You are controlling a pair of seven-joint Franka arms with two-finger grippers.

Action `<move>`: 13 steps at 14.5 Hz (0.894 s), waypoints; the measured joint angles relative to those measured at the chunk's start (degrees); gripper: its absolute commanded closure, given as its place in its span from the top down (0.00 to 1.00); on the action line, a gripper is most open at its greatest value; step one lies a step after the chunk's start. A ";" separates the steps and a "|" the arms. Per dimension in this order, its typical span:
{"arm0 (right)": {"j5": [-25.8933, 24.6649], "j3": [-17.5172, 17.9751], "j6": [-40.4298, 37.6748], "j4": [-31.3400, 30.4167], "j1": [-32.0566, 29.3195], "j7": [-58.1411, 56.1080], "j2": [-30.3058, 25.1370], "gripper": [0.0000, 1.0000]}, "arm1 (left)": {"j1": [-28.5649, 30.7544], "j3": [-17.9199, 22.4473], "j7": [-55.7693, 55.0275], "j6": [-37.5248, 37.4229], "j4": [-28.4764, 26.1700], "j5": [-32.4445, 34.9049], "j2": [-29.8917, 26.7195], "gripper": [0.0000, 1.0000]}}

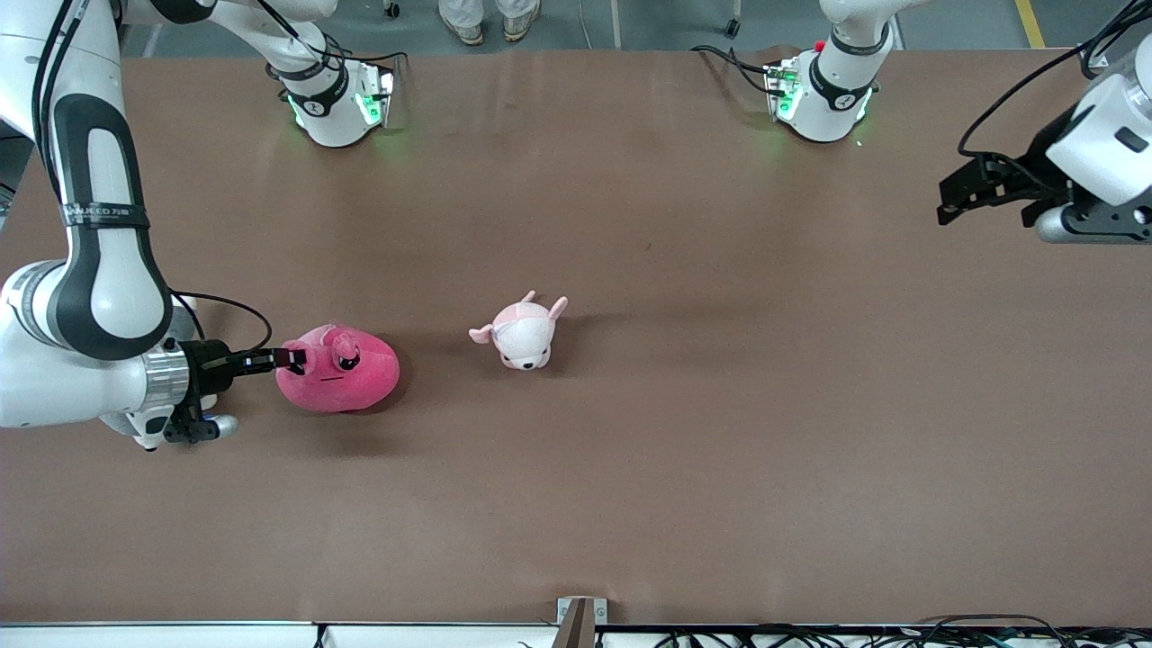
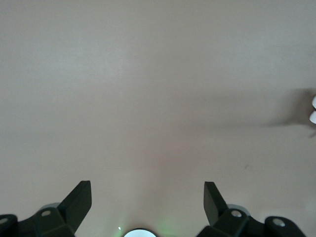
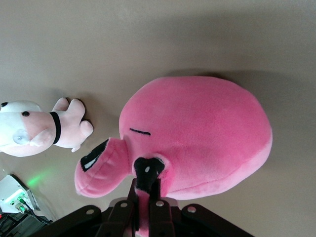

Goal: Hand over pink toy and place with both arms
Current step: 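Lower the pink plush beside the grey cat while the left gripper withdraws, then open the right gripper and release the pink plush on the table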

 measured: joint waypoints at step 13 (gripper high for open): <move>-0.03 -0.07 -0.27 2.11 -3.85 -0.61 -1.25 1.00 | 9.68 -0.05 11.88 2.66 -0.03 0.20 1.65 1.00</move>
